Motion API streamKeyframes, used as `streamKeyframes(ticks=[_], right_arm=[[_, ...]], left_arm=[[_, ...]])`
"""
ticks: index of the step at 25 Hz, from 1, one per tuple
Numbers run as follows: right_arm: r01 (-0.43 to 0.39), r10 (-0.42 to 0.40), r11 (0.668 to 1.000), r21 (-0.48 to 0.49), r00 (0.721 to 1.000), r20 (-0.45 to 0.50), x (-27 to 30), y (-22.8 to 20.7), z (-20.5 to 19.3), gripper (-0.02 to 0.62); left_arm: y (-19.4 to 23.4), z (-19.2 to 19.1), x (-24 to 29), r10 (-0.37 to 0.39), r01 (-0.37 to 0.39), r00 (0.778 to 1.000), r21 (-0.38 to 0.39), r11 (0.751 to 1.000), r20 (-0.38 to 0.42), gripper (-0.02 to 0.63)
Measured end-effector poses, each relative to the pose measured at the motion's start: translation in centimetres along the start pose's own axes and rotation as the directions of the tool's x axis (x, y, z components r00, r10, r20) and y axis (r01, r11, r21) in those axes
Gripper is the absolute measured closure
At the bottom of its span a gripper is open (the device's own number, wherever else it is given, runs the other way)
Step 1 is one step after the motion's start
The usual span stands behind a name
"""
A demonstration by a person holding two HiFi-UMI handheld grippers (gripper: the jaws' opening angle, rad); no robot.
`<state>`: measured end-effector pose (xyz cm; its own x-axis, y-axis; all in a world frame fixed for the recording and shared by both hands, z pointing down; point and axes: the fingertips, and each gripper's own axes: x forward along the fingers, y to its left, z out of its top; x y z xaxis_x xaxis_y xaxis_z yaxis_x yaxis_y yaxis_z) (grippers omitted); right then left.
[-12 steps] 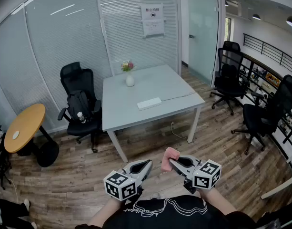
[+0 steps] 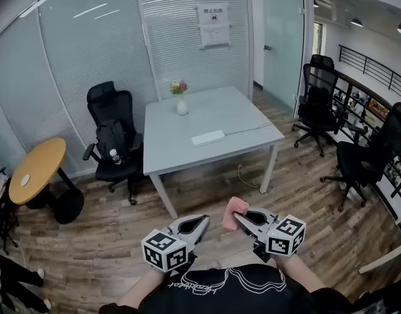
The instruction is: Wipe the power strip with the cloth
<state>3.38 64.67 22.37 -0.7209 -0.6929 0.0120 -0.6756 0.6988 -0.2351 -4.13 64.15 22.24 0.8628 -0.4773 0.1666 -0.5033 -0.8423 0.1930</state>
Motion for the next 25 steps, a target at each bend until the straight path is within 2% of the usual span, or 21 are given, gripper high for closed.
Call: streamKeyframes(ticks=[5,13,19,25], right_arm=[[0.026,-0.027,0.999,0.041,0.999,0.023,0.0,-1.2,-0.1,0.557],[0.013,-0.016,0.997,0.077,0.999,0.036,1.5,-3.5,-1.0,0.557],[0.001,-0.002,0.997,0.082,1.000,0.013,3.3,-5.5,-2.2,0.557],[0.027,-0.028,0.995,0.097,1.000,0.006,6.2,-9.3,-2.2,0.557]], left_arm=[[0.1,0.0,0.0,0.015,-0.015,1.000,0.013,1.000,-0.005,0.592],[2.5,-1.0,1.1,0.038,-0.038,0.999,-0.004,0.999,-0.005,0.592],[5.2,-1.8,2.9,0.032,-0.032,0.999,-0.013,0.999,-0.011,0.592],[9.4,-1.5,5.4,0.013,-0.013,1.000,-0.027,1.000,-0.019,0.592]])
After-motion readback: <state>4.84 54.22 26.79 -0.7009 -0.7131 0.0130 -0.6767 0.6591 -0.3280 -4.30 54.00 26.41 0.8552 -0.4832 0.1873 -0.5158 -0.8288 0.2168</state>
